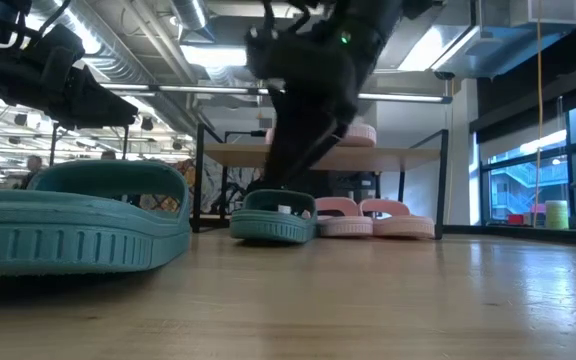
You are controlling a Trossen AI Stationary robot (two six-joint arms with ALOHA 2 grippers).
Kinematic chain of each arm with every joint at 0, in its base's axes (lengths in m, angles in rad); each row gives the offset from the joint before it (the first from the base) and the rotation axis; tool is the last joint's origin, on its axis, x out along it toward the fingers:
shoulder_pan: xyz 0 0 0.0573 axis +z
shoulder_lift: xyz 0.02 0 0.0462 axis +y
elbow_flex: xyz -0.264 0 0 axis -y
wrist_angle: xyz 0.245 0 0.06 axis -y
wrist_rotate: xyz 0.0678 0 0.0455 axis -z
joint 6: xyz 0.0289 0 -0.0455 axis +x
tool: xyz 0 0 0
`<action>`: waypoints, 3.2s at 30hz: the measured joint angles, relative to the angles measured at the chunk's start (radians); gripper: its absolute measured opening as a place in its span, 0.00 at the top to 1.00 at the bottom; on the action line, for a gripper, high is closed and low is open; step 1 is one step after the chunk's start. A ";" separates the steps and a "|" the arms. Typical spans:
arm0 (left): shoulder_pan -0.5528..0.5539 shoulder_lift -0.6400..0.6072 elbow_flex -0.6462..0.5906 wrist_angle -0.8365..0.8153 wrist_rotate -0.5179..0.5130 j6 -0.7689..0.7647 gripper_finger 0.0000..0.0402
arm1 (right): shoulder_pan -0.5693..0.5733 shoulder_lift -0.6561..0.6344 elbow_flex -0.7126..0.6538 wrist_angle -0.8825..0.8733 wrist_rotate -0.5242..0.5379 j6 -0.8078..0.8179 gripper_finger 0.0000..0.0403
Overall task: Pick and place slides into the shelf
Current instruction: Put the green slide under the shelf
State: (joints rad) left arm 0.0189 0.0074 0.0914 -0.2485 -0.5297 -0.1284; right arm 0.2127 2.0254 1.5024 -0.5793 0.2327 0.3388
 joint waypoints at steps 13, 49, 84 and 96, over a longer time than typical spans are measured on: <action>0.000 0.000 0.000 0.000 0.000 0.000 0.44 | 0.007 0.024 -0.002 0.147 -0.082 -0.054 0.29; 0.000 0.000 0.000 0.000 0.003 -0.001 0.44 | -0.033 0.084 -0.002 0.148 -0.094 -0.028 0.29; 0.000 0.000 0.000 0.000 0.003 0.000 0.44 | -0.241 0.083 -0.048 0.152 0.062 -0.097 0.29; 0.000 0.000 0.000 0.000 0.003 0.000 0.44 | -0.244 0.083 -0.047 0.175 0.148 -0.141 0.29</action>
State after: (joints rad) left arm 0.0193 0.0074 0.0914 -0.2481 -0.5263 -0.1284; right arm -0.0311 2.1082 1.4551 -0.4046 0.3811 0.1980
